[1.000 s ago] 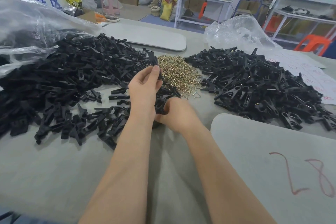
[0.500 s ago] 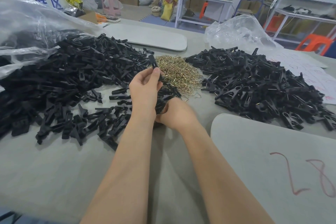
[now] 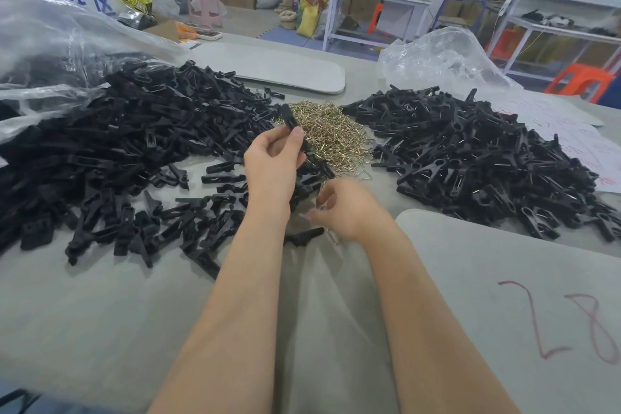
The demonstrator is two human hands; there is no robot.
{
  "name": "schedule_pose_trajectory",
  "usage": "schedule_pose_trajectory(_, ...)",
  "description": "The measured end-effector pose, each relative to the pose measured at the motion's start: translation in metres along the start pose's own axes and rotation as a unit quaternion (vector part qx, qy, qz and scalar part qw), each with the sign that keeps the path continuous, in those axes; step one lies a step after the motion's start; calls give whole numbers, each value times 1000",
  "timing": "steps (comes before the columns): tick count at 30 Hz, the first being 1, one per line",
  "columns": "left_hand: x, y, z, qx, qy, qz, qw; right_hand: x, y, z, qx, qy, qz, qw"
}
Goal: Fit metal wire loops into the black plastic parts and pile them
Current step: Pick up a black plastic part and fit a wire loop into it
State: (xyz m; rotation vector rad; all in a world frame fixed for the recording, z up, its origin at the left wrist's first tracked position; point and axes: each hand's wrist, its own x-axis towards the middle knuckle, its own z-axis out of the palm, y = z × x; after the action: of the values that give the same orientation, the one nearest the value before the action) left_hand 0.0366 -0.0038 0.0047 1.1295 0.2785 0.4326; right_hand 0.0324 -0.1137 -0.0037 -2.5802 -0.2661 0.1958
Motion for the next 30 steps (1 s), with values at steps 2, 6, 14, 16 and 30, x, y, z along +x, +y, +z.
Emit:
schedule_pose_trajectory(2,0,0,0,1,2,1,1000,0,-2,-2,-23,-27,-1,999)
schedule_pose_trajectory(6,-1,-1,0,26,-7,3,1000,-1,0,-6,-27,-42,26,998)
schedule_pose_trajectory(14,-6,-2,-1,202,-86,25,975,-5,0,-15,-31,-31,56,997)
schedule_pose_trajectory(16,-6,-4,0,241,-97,43,965,-6,-1,-16,-25,-30,51,998)
schedule_pose_trajectory(30,-8,-12,1,433,-142,126,881,-6,21,-30,95,71,44,992)
